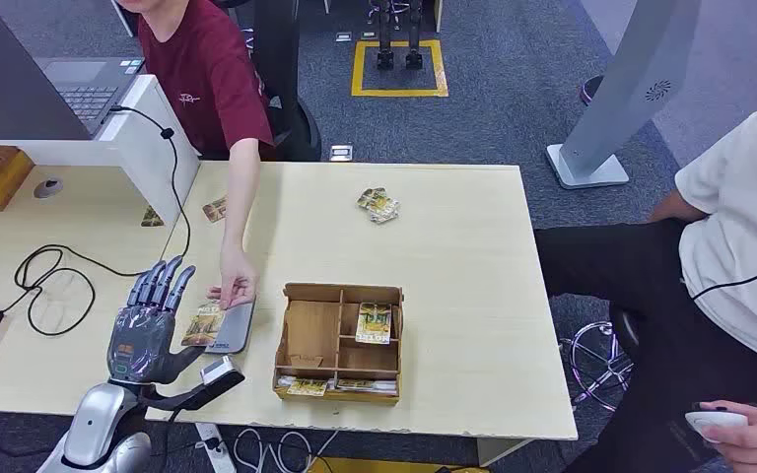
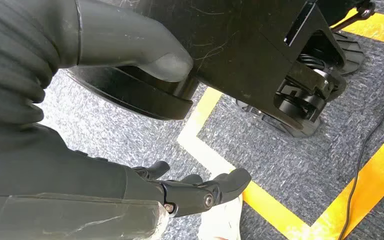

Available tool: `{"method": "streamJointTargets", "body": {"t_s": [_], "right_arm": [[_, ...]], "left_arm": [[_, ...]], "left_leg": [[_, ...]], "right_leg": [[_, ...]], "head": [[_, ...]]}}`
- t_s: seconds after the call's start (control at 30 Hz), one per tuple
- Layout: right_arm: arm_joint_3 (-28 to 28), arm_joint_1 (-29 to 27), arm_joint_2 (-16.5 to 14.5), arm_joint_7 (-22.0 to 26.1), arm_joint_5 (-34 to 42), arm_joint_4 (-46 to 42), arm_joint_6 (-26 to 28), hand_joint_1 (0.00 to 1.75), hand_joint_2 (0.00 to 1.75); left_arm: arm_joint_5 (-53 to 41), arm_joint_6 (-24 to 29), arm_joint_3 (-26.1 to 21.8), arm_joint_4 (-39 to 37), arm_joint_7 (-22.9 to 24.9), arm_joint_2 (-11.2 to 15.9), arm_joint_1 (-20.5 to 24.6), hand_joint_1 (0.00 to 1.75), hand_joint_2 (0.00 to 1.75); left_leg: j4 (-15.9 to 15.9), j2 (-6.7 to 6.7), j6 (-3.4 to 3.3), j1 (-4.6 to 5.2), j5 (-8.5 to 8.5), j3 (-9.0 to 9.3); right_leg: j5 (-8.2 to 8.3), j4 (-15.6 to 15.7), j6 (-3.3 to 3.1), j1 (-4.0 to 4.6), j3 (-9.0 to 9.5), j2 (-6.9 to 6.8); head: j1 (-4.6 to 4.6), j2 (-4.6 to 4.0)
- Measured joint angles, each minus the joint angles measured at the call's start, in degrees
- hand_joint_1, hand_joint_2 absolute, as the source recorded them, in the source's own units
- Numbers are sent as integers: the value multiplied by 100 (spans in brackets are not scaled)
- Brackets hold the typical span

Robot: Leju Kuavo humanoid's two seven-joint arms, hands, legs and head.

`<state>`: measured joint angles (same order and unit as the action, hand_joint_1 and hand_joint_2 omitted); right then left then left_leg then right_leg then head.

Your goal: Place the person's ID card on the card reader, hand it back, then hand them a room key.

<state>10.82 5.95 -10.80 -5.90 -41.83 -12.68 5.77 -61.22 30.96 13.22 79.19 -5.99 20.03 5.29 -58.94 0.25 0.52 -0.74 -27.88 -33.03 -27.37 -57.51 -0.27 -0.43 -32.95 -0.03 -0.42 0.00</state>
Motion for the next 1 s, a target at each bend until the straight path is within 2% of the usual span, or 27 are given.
{"method": "streamJointTargets", "body": {"t_s": [0.03,0.07,0.1,0.8,0.9,1.0], "right_arm": [[0,0,0,0,0,0,0,0,175],[0,0,0,0,1,0,0,0,175],[0,0,0,0,1,0,0,0,175],[-20,0,0,9,6,0,-1,0,175],[-24,0,0,8,21,0,3,0,175],[-24,-2,0,5,49,0,20,0,175]], "left_arm": [[5,0,0,0,-2,0,0,120,175],[15,1,0,0,-7,-1,0,133,175],[36,1,-1,0,-20,-1,0,172,175],[632,-24,-1,1,-435,2,-10,175,175],[980,-241,-2,6,-481,-19,-3,175,175],[1475,-718,-2,32,-472,-96,24,175,175]], "left_leg": [[0,0,0,0,0,0],[0,0,0,0,0,0],[0,0,0,0,0,0],[0,0,0,0,0,0],[0,0,0,0,0,0],[0,-1,0,1,0,1]], "right_leg": [[0,0,0,0,0,0],[0,0,0,0,0,0],[0,0,0,0,0,0],[0,0,0,0,0,0],[0,0,0,0,0,0],[0,0,0,0,0,0]], "head": [[0,-1],[0,-1],[0,-1],[0,0],[0,0],[0,-1]]}}
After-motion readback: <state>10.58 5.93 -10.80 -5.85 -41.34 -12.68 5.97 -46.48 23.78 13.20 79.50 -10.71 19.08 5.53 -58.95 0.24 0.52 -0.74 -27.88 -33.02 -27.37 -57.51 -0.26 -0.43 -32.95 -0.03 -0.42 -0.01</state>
